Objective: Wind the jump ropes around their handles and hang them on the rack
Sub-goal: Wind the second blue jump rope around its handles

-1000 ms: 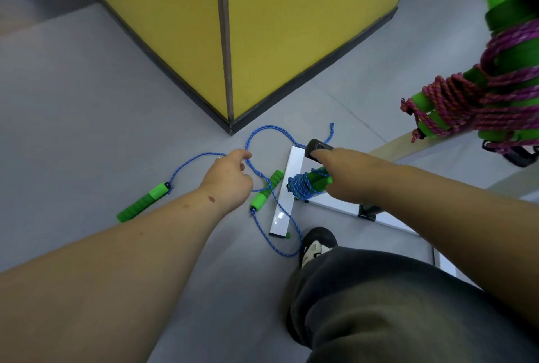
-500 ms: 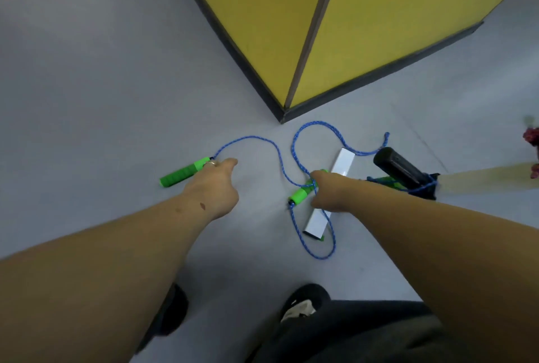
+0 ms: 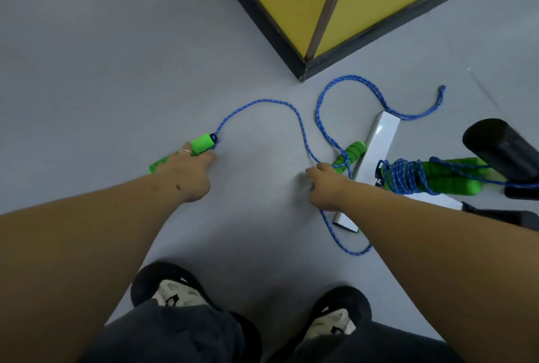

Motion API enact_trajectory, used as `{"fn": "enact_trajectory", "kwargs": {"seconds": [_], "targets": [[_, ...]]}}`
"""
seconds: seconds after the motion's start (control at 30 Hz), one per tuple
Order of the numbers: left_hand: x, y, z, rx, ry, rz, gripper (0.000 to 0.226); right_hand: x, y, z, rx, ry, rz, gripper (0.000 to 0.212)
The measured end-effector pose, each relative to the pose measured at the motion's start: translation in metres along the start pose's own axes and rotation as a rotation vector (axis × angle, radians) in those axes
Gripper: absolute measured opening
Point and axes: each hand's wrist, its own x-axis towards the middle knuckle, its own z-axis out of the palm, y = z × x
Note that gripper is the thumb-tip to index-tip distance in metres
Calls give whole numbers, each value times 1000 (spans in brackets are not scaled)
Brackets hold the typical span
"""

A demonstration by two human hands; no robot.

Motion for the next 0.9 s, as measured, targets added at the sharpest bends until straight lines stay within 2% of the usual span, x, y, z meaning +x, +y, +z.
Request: {"fn": "enact_trajectory", "kwargs": {"seconds": [0.13, 0.23, 0.33, 0.4, 0.47, 0.6, 0.73, 0.9], "targets": [[24, -4, 3, 86, -60, 9, 65, 21, 1, 8, -54, -46, 6, 53], [34, -4, 0, 189, -40, -28, 57, 24, -1, 13, -117, -47, 16, 50], [37, -1, 2, 227, -54, -54, 50, 20, -6, 16, -119, -5, -25, 43], [33, 4, 7, 244, -45, -49, 51, 18, -13, 18, -42, 49, -66, 33], [23, 13, 11, 232, -20, -22, 52, 12, -22, 17, 39, 126, -115, 34], [-2, 37, -1, -18, 39, 65, 61, -12, -41, 2, 261, 278, -181, 48], [-47, 55, -32, -331, 216, 187, 58, -49, -58, -27, 415, 430, -250, 39], [-121, 65, -87, -476, 471, 250, 43, -121, -80, -78, 638, 515, -377, 30]]}}
